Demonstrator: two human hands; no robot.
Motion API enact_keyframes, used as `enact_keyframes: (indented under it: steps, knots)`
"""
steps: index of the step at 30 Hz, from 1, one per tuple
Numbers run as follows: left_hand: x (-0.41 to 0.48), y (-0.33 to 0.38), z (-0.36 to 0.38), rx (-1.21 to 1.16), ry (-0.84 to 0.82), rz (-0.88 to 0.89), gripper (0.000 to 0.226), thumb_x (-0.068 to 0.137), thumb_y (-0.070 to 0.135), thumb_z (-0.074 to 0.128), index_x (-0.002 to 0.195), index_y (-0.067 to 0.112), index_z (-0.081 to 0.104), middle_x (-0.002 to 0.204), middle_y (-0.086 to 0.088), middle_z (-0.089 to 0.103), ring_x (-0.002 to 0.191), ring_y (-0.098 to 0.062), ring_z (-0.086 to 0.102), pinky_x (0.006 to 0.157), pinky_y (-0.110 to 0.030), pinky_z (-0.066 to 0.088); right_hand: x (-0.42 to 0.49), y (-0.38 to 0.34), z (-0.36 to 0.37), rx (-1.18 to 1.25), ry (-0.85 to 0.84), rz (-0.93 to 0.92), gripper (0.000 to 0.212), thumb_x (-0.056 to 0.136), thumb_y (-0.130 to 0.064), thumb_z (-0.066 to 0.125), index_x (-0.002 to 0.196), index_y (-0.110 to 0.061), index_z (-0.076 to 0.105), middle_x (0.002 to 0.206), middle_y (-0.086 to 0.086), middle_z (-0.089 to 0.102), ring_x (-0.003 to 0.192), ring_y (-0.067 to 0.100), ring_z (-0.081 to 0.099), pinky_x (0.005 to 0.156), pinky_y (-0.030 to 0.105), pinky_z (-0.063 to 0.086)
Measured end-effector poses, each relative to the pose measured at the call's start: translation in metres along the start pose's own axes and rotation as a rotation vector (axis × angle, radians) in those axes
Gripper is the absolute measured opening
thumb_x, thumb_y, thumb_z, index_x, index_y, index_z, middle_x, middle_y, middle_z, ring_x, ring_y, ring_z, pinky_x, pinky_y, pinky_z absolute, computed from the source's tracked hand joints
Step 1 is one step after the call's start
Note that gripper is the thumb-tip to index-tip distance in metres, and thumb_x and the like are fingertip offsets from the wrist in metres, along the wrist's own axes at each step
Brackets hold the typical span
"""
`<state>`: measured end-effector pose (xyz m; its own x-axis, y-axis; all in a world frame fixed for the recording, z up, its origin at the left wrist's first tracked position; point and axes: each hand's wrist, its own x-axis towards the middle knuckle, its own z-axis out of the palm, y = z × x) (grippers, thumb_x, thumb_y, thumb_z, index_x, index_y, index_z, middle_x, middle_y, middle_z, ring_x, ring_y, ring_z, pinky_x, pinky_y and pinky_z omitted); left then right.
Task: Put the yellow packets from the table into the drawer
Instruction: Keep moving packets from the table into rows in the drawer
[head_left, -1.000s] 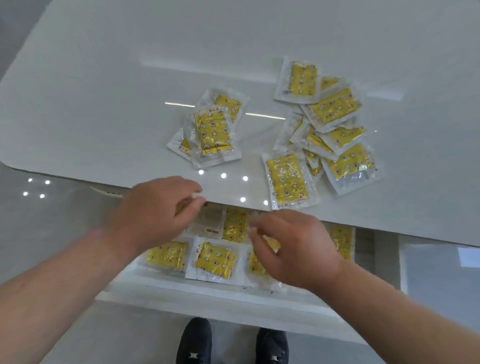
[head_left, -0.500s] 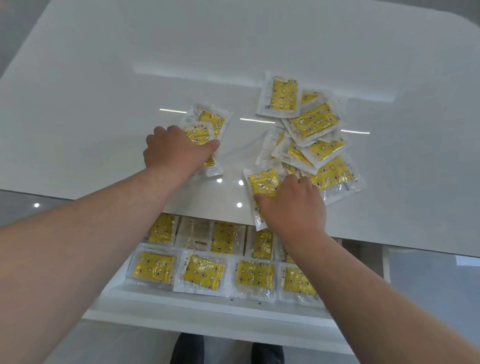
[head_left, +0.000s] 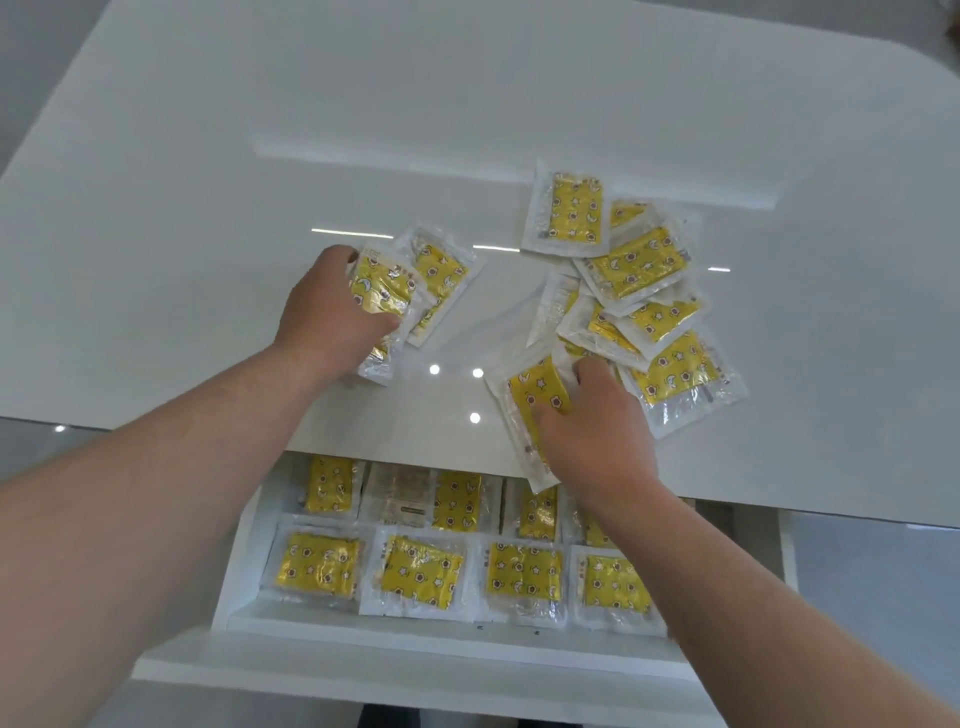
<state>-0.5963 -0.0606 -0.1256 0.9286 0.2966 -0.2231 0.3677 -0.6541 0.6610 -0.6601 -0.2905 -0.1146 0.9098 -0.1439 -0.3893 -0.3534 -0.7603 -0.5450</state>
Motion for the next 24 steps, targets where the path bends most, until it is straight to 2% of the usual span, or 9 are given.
enact_keyframes:
  steps: [3, 5, 7, 12, 16, 18, 20, 22, 24]
  knots:
    - [0.006, 0.003, -0.011, -0.183, -0.036, -0.070, 0.065, 0.071, 0.013, 0.080, 0.129, 0.015, 0.050, 0.116, -0.005, 0.062, 0.095, -0.022, 0.063, 0.082, -0.038, 0.054, 0.001, -0.006, -0.010, 0.108, -0.005, 0.005, 0.017, 0.085, -0.026, 0.064, 0.095, -0.021, 0.051, 0.078, -0.011, 0.056, 0.070, 0.014, 0.058, 0.055, 0.027, 0.043]
    - [0.012, 0.012, -0.014, -0.179, -0.047, -0.057, 0.058, 0.070, 0.012, 0.080, 0.122, 0.014, 0.055, 0.111, -0.004, 0.063, 0.091, -0.022, 0.064, 0.081, -0.038, 0.054, 0.008, -0.013, -0.022, 0.148, 0.027, 0.011, 0.022, 0.083, -0.027, 0.069, 0.090, -0.015, 0.052, 0.076, -0.008, 0.058, 0.065, 0.012, 0.056, 0.053, 0.025, 0.042]
    - [0.023, 0.023, -0.013, -0.098, -0.065, -0.007, 0.045, 0.069, 0.014, 0.080, 0.110, 0.012, 0.062, 0.104, -0.004, 0.065, 0.088, -0.023, 0.064, 0.080, -0.038, 0.054, 0.023, -0.021, -0.035, 0.236, 0.079, 0.052, 0.024, 0.080, -0.026, 0.073, 0.089, -0.009, 0.059, 0.076, 0.003, 0.064, 0.063, 0.014, 0.060, 0.055, 0.026, 0.046]
    - [0.052, 0.043, -0.001, 0.187, -0.157, 0.007, 0.032, 0.071, 0.024, 0.078, 0.076, -0.001, 0.058, 0.071, -0.009, 0.051, 0.064, -0.024, 0.047, 0.058, -0.030, 0.037, 0.083, -0.045, -0.071, 0.464, 0.133, 0.134, 0.020, 0.076, -0.020, 0.079, 0.089, -0.019, 0.065, 0.080, -0.002, 0.069, 0.069, 0.016, 0.069, 0.063, 0.029, 0.057]
    - [0.061, 0.048, 0.010, 0.364, -0.228, -0.022, 0.035, 0.069, 0.036, 0.077, 0.065, 0.015, 0.050, 0.084, -0.006, 0.053, 0.086, -0.029, 0.052, 0.068, -0.031, 0.039, 0.139, -0.067, -0.085, 0.423, 0.141, 0.163, 0.027, 0.077, -0.024, 0.078, 0.098, -0.014, 0.064, 0.092, 0.005, 0.069, 0.078, 0.021, 0.068, 0.073, 0.035, 0.057]
    - [0.063, 0.050, 0.010, 0.400, -0.230, -0.017, 0.031, 0.067, 0.038, 0.078, 0.065, 0.018, 0.054, 0.080, -0.003, 0.056, 0.087, -0.030, 0.056, 0.068, -0.032, 0.042, 0.162, -0.075, -0.084, 0.390, 0.105, 0.191, 0.037, 0.081, -0.028, 0.075, 0.111, -0.012, 0.062, 0.104, 0.003, 0.066, 0.094, 0.025, 0.065, 0.082, 0.035, 0.053]
    - [0.063, 0.052, 0.010, 0.442, -0.237, 0.001, 0.031, 0.067, 0.037, 0.077, 0.064, 0.016, 0.054, 0.074, -0.003, 0.054, 0.083, -0.031, 0.059, 0.064, -0.032, 0.040, 0.180, -0.081, -0.078, 0.291, 0.037, 0.225, 0.040, 0.088, -0.031, 0.068, 0.119, -0.009, 0.057, 0.101, 0.000, 0.056, 0.107, 0.024, 0.060, 0.086, 0.032, 0.048]
    - [0.061, 0.054, 0.010, 0.518, -0.206, 0.040, 0.035, 0.069, 0.039, 0.073, 0.064, 0.015, 0.048, 0.078, -0.004, 0.050, 0.086, -0.033, 0.056, 0.064, -0.033, 0.039, 0.194, -0.081, -0.072, 0.249, 0.017, 0.205, 0.025, 0.088, -0.026, 0.066, 0.109, -0.012, 0.059, 0.087, 0.001, 0.052, 0.106, 0.026, 0.061, 0.081, 0.032, 0.049]
    - [0.058, 0.055, 0.011, 0.631, -0.160, 0.077, 0.034, 0.073, 0.044, 0.068, 0.077, 0.015, 0.052, 0.090, -0.006, 0.042, 0.097, -0.033, 0.050, 0.073, -0.037, 0.040, 0.205, -0.080, -0.067, 0.163, 0.032, 0.225, 0.013, 0.086, -0.021, 0.065, 0.083, -0.014, 0.054, 0.073, -0.001, 0.047, 0.087, 0.025, 0.059, 0.069, 0.031, 0.049]
